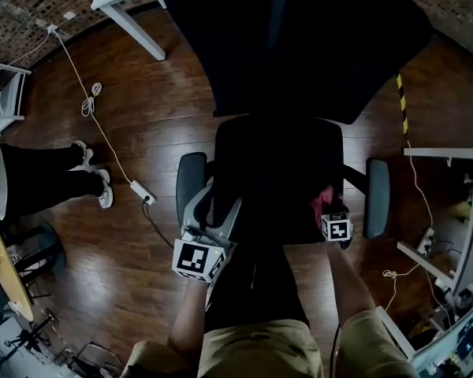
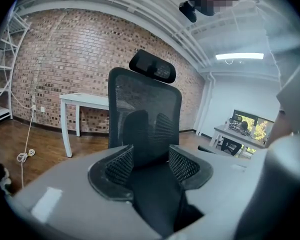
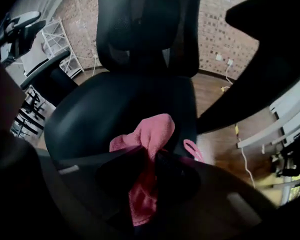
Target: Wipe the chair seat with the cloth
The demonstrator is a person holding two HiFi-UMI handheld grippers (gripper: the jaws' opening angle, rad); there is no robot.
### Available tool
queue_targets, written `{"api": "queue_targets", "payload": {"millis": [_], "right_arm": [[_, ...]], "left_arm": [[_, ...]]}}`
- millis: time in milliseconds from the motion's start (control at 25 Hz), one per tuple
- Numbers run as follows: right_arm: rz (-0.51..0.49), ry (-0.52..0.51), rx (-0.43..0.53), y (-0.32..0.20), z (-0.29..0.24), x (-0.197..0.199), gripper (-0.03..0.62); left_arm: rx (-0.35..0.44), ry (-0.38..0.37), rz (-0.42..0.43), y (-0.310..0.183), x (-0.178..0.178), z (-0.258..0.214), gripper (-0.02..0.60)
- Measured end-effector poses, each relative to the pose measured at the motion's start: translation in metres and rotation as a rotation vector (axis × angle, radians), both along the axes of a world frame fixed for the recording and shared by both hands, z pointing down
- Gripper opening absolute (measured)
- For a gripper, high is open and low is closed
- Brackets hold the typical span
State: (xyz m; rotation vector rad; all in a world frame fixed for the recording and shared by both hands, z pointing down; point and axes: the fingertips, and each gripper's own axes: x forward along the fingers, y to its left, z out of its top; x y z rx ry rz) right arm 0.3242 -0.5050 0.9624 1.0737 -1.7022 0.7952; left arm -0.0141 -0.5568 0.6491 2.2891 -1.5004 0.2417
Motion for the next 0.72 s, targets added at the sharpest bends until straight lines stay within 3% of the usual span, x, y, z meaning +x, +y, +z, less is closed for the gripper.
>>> {"api": "queue_targets", "payload": {"millis": [160, 200, 280, 360, 480, 600, 720], "right_arm": [[0.172, 0.001, -0.008, -0.007, -0.005, 0.029, 0.077], [0.21, -0.006, -0.012, -0.006, -0.004, 0.026, 0.077], [0.193, -0.046, -0.023, 0.0, 0.002, -0.002, 0.077], [0.095, -0.149, -0.036, 0.011, 0.008, -0.068, 0.077], [-0.076, -0.392, -0.045, 0.038, -0.004, -0.208, 0.077], [-0.195, -0.615, -0.119, 0.084, -0.026, -0.332, 0.078], [-0.237, -0.61, -0.184, 0.11, -0.023, -0.382, 0.078]], "left_arm": [[0.014, 0.003, -0.004, 0.002, 0.0, -0.002, 0.204], [0.017, 0.002, -0.006, 0.004, -0.001, -0.003, 0.204], [0.019, -0.005, -0.018, 0.01, -0.007, -0.007, 0.204], [0.021, -0.013, -0.036, 0.016, -0.015, -0.007, 0.204], [0.011, -0.03, -0.059, 0.023, -0.025, -0.007, 0.204], [0.005, -0.052, -0.059, 0.034, -0.03, -0.013, 0.204], [0.023, -0.073, -0.05, 0.04, -0.038, -0.026, 0.204]]}}
